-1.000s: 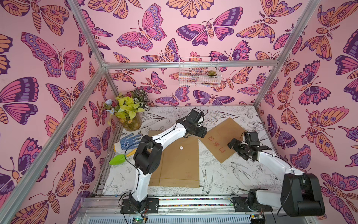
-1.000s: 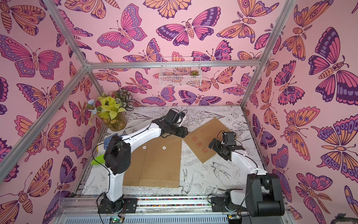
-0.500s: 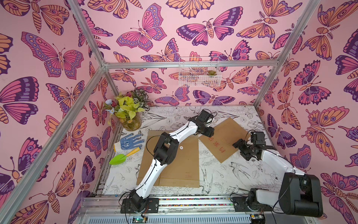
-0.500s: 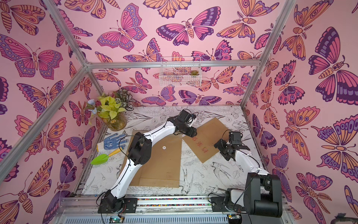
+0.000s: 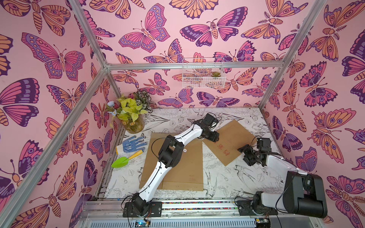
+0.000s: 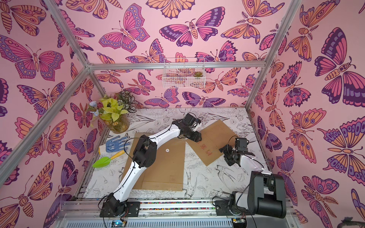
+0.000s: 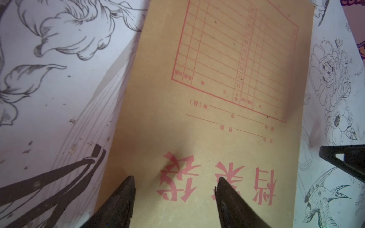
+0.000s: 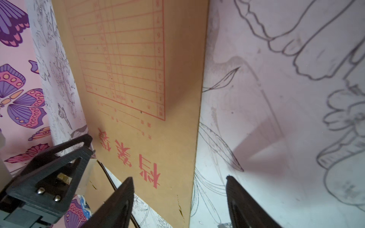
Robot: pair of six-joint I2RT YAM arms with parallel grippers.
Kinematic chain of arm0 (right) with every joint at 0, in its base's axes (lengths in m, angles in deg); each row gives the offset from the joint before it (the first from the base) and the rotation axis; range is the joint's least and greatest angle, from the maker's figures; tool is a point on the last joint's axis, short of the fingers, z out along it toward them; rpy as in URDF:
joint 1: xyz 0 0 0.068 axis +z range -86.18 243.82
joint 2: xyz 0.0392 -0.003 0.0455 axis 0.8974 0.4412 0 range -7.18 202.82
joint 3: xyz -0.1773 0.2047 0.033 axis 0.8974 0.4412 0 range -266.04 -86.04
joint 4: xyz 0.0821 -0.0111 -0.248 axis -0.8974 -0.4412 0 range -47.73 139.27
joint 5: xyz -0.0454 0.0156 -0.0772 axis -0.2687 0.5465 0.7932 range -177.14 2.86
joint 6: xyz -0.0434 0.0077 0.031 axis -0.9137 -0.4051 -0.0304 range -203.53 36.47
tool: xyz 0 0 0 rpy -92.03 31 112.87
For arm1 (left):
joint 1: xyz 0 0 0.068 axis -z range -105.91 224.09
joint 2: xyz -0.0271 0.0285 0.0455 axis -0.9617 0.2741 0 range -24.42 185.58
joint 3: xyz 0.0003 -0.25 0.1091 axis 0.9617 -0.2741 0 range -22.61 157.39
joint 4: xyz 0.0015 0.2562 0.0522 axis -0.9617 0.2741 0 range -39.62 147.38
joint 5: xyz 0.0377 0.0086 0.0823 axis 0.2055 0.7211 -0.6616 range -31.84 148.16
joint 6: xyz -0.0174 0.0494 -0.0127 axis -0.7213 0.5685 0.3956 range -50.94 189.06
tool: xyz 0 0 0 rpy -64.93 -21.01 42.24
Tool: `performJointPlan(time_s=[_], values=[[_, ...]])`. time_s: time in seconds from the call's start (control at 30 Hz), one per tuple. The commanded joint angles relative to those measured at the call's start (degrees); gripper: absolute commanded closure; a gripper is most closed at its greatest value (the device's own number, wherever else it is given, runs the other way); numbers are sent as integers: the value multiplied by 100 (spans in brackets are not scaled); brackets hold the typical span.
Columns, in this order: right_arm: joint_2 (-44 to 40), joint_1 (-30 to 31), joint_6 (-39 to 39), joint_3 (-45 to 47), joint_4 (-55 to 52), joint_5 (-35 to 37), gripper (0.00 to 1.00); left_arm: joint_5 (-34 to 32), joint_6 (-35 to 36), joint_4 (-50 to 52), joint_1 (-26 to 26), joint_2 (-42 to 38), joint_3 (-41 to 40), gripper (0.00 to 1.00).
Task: Open the file bag
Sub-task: Pick up the file bag from the center of the board.
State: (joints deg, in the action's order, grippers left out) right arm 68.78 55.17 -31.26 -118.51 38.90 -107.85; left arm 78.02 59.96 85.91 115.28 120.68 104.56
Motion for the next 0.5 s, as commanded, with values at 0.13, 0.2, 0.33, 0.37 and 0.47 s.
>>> performJointPlan(time_s=[0.13,0.2,0.33,0.37,0.47], values=[[229,-258,106,201,490,-416,27,163,194,332,38,169,-34,32],[294,-299,113,241,595,-494,28,182,190,357,40,193,-52,31],[495,-357,126,302,809,-650,28,191,207,426,52,213,-70,31],[538,-368,139,326,903,-700,28,191,212,433,50,215,-85,31],[644,-383,143,376,1113,-806,28,193,217,459,47,218,-130,31]])
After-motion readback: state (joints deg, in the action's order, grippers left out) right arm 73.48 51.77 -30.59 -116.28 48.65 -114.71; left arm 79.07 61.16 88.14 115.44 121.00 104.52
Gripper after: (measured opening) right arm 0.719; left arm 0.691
